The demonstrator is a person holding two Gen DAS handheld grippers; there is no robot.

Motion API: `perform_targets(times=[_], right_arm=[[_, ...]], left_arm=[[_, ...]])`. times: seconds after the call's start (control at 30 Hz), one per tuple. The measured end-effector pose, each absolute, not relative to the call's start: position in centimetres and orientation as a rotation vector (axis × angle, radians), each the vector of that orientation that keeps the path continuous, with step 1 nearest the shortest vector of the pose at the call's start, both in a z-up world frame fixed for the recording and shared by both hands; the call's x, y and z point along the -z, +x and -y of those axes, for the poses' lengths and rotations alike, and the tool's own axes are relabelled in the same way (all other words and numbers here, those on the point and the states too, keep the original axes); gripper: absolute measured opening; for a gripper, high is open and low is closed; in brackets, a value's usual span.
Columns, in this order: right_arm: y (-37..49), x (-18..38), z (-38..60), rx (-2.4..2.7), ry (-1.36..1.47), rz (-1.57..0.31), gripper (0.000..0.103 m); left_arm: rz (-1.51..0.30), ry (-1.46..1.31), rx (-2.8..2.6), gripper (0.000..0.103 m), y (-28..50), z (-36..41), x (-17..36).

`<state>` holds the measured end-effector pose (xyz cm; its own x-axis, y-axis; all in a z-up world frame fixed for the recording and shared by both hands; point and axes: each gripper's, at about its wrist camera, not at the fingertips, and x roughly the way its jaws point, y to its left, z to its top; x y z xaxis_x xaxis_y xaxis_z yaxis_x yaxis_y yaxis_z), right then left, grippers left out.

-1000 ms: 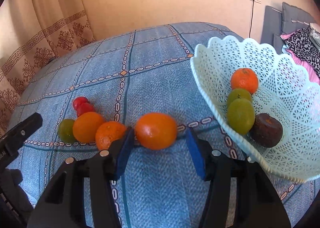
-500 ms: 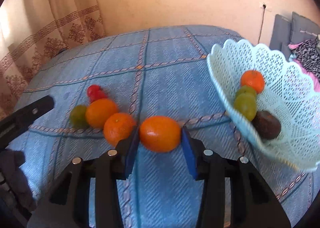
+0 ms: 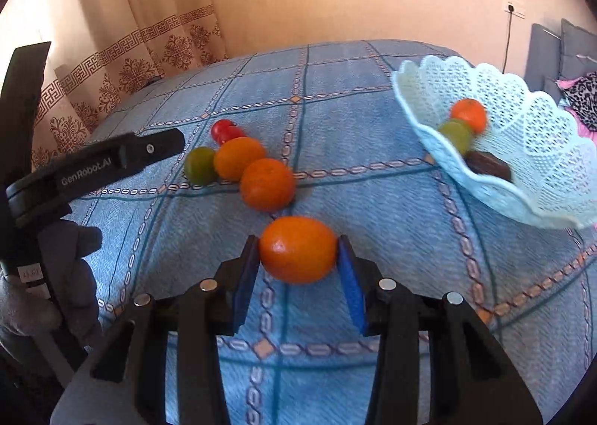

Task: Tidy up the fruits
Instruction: 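Grasp an orange with the right tool while the left tool grasps another orange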

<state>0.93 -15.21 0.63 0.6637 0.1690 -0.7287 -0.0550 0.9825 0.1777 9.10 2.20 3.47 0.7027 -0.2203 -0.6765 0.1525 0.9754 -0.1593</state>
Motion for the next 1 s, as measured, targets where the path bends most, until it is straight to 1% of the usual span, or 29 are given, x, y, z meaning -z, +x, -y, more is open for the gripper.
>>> perform_targets(times=[0.23,0.33,0.4,0.43,0.6,0.77,0.83,0.97,1.0], right_arm=[[-0.9,-0.5,17.0,-0.098,0.142,-0.826,0.043],[-1.2,-0.6,17.7,-0.090,0.148,-0.820,0.043],[-1.4,-0.8,18.1,-0.086,0.160,-0.812,0.043],[-1.6,-0.8,18.3,-0.086,0.163,-0.809,0.043],[-2.0,-1.2,19.2,-0.080,0.176,-0.792,0.043],[-2.3,-1.3,20.0,-0.076,0.198,-0.782,0.044],[-2.3,-1.3,20.0,-0.080,0.203,-0.778,0.043],[-2.5,-1.3,20.0,-0.087,0.206,-0.772,0.043],[-2.6,-1.3,19.9,-0.088,0.206,-0.771,0.044]], left_arm=[[-0.773,-0.023,0.275,0.097,8.1,1.4,-3.5],[-0.792,0.005,0.304,0.088,7.9,2.9,-3.3],[-0.812,0.026,0.315,0.079,7.9,3.9,-3.1],[-0.822,0.033,0.318,0.078,7.9,4.4,-3.0],[-0.873,0.023,0.351,0.062,8.1,6.3,-2.3],[-0.901,0.009,0.320,0.056,8.9,7.2,-1.6],[-0.892,-0.001,0.309,0.055,9.0,7.4,-1.8],[-0.879,0.010,0.315,0.045,8.8,7.7,-2.0],[-0.886,0.004,0.332,0.039,8.9,7.8,-2.0]])
